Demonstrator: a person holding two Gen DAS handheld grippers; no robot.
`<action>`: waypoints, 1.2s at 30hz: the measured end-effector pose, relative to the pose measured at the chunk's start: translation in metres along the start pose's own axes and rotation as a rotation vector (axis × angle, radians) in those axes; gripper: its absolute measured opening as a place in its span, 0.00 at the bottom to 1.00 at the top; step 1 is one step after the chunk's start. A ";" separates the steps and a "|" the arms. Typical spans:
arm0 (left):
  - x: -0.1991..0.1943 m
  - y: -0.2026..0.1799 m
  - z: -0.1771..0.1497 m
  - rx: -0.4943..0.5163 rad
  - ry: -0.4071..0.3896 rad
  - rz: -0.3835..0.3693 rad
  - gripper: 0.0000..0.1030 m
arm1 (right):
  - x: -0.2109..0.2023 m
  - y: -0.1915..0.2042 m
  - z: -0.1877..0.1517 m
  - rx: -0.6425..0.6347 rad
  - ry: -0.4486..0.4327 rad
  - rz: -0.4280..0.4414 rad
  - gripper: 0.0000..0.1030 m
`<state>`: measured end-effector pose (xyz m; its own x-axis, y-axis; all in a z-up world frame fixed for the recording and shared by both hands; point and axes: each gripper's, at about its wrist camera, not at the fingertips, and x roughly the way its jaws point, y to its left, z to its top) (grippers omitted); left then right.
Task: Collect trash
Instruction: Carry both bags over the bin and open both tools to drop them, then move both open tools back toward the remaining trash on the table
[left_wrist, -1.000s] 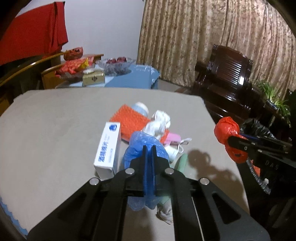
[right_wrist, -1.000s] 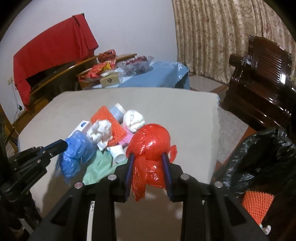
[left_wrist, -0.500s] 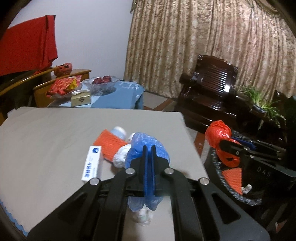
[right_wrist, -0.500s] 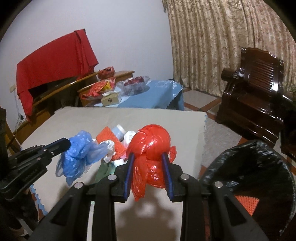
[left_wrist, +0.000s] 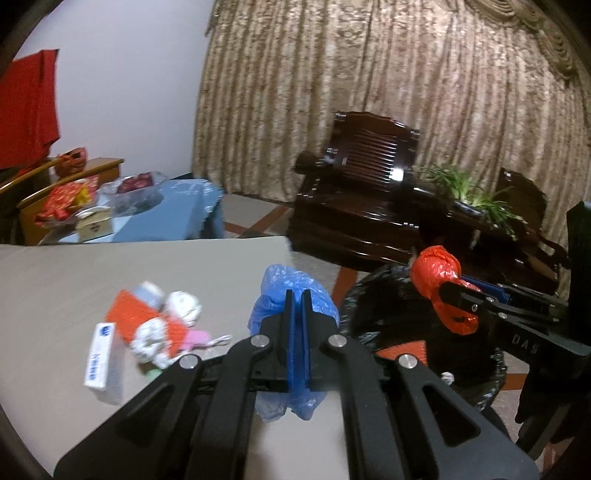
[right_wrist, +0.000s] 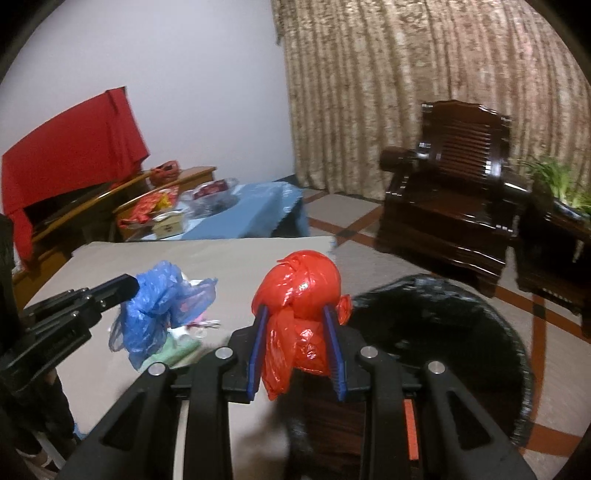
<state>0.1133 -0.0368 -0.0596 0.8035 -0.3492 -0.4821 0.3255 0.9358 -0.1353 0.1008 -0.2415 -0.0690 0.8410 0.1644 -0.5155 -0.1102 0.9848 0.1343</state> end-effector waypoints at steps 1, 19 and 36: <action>0.004 -0.006 0.001 0.006 0.001 -0.016 0.03 | -0.003 -0.005 -0.001 0.005 -0.001 -0.012 0.29; 0.078 -0.116 0.007 0.113 0.059 -0.250 0.03 | -0.027 -0.106 -0.025 0.118 0.016 -0.222 0.29; 0.083 -0.096 0.001 0.091 0.062 -0.210 0.75 | -0.030 -0.118 -0.028 0.146 0.001 -0.318 0.94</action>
<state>0.1490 -0.1552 -0.0858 0.6822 -0.5295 -0.5042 0.5280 0.8338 -0.1612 0.0735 -0.3607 -0.0932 0.8204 -0.1494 -0.5519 0.2346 0.9682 0.0865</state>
